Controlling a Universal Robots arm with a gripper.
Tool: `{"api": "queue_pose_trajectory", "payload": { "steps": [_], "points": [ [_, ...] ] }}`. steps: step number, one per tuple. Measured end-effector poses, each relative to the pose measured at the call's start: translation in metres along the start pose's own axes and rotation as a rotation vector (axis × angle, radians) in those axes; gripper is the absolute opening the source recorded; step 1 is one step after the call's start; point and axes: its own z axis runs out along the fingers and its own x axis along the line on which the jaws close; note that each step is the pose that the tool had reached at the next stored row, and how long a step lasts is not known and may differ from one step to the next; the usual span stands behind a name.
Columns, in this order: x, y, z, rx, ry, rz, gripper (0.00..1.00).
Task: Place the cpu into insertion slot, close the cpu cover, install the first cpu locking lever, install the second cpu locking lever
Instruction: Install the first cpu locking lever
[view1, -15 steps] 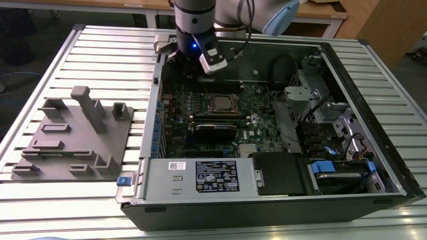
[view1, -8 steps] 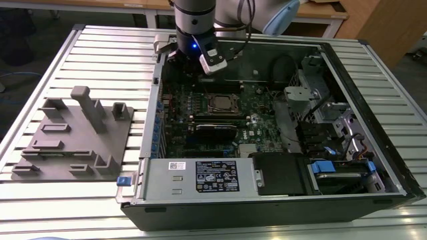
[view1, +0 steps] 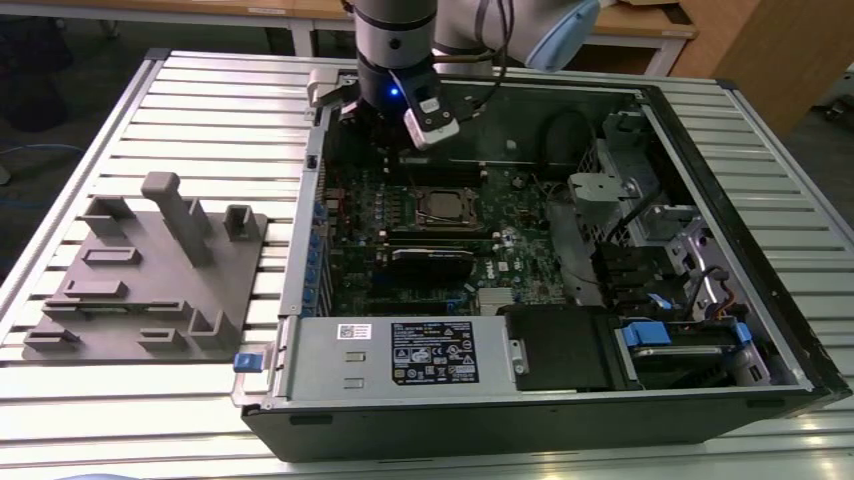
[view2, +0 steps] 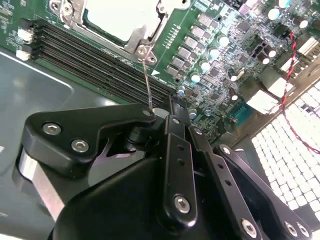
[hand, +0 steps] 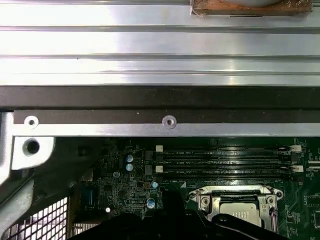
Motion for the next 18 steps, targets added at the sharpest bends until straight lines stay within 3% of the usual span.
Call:
{"api": "queue_pose_trajectory", "payload": {
  "steps": [13,18],
  "points": [
    [-0.032,0.0006,0.0004,0.0001,0.0034,0.001,0.1],
    [-0.0354,0.0006,0.0004,0.0006,0.0035,0.001,0.1]
  ]
}}
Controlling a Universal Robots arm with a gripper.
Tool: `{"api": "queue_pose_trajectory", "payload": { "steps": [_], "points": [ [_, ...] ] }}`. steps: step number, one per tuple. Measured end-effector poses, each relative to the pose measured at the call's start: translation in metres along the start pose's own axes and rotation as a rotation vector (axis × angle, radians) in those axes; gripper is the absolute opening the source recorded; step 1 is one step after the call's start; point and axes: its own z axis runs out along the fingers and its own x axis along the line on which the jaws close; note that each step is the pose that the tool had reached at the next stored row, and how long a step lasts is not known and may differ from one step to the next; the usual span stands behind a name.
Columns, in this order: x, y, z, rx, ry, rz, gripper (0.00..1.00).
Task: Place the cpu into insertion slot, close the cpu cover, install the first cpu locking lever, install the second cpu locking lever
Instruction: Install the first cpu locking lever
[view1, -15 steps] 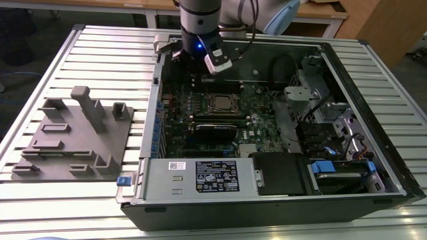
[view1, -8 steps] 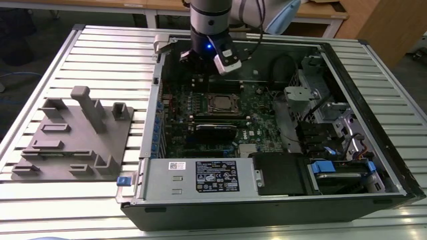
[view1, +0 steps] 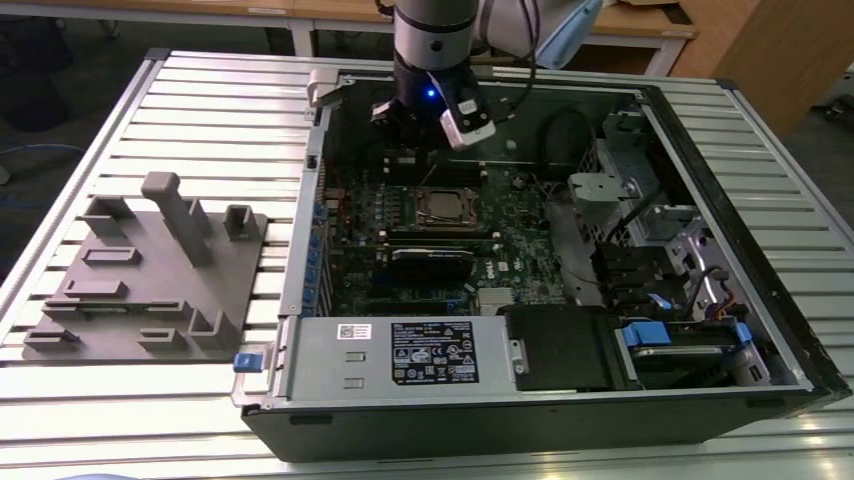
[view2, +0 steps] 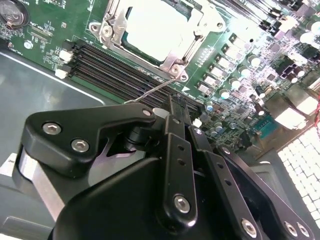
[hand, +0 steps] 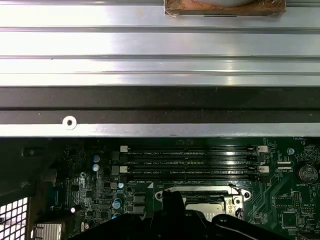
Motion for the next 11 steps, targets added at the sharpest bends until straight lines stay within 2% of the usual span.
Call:
{"api": "queue_pose_trajectory", "payload": {
  "steps": [4,11],
  "points": [
    [-0.0014,0.0,0.0007,-0.0002,-0.0001,0.0,0.1],
    [-0.0115,0.0001,0.0025,-0.0001,0.0,0.0,0.1]
  ]
}}
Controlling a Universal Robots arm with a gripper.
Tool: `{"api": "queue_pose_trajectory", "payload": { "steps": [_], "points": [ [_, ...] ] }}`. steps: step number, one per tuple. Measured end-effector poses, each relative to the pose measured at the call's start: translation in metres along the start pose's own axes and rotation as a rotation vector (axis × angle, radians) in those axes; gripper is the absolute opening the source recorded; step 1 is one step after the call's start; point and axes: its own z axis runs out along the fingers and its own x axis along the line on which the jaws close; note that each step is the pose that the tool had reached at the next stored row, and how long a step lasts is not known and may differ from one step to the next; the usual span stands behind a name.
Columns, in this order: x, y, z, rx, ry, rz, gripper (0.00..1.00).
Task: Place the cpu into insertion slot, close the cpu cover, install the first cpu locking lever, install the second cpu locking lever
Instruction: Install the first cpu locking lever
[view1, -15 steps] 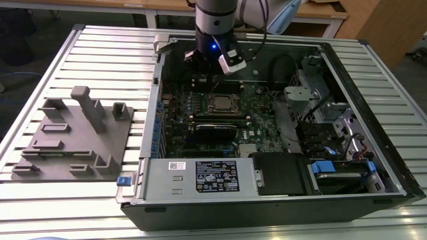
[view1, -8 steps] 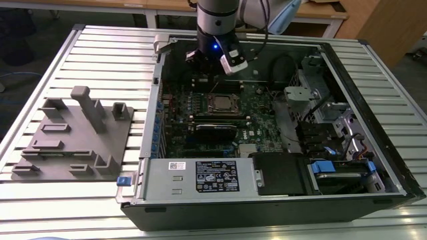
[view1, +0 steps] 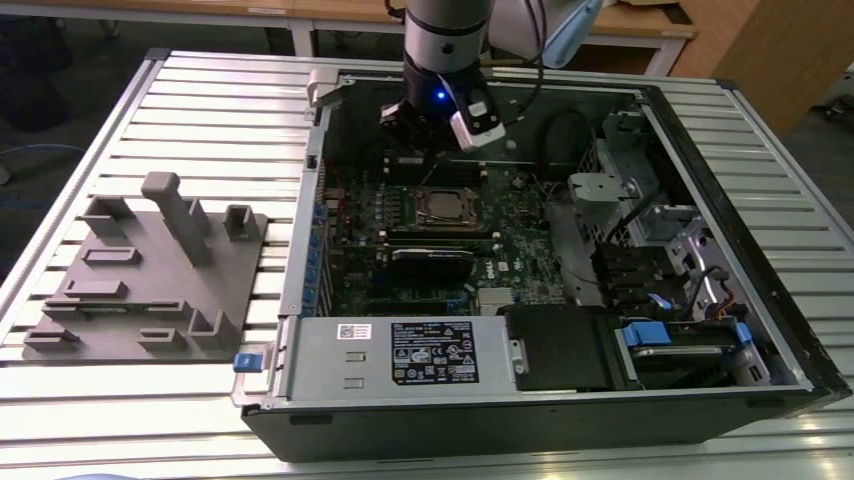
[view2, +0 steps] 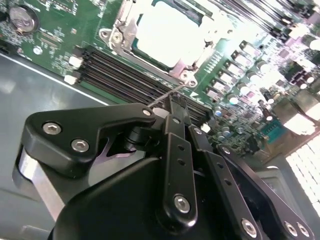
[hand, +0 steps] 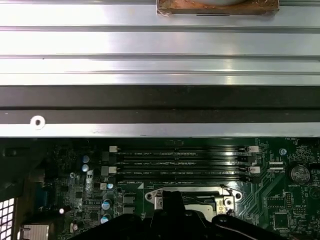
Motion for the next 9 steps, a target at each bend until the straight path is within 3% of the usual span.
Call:
{"api": "queue_pose_trajectory", "payload": {
  "steps": [5,9],
  "points": [
    [-0.0067,-0.0002,0.002,0.0002,0.0002,0.0,0.1],
    [-0.0073,-0.0003,0.0027,0.0003,0.0002,0.0,0.1]
  ]
}}
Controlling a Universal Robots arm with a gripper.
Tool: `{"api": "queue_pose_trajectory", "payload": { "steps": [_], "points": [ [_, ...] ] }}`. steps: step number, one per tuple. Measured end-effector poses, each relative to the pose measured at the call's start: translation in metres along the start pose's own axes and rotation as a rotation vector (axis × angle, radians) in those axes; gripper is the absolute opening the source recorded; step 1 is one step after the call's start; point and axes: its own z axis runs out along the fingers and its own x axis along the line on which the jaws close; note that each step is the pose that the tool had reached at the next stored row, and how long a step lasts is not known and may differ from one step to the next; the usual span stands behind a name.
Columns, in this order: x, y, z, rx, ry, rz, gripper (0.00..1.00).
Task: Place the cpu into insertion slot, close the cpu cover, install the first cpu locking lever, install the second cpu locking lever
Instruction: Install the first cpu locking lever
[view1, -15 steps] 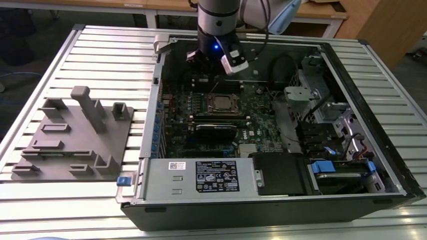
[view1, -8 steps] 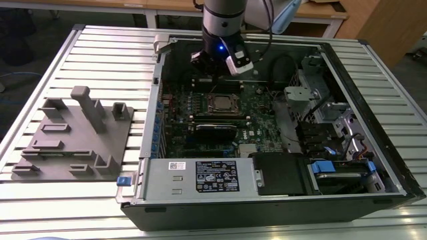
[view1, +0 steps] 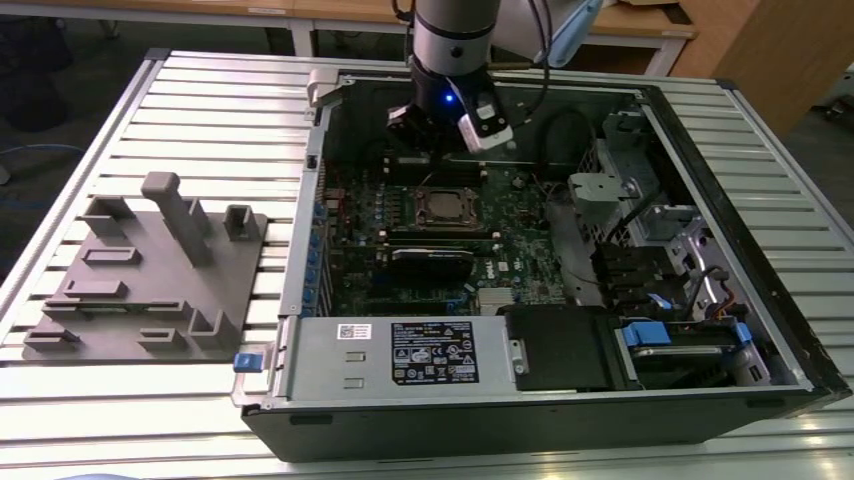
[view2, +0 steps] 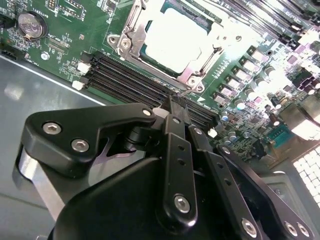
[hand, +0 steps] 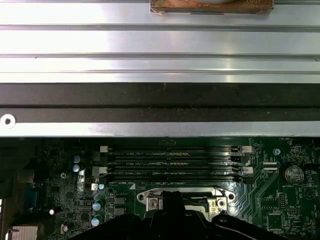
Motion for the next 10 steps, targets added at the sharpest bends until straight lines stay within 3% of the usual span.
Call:
{"api": "queue_pose_trajectory", "payload": {
  "steps": [10],
  "points": [
    [-0.0053,-0.0006,0.0049,-0.0003,-0.0001,0.0,0.1]
  ]
}}
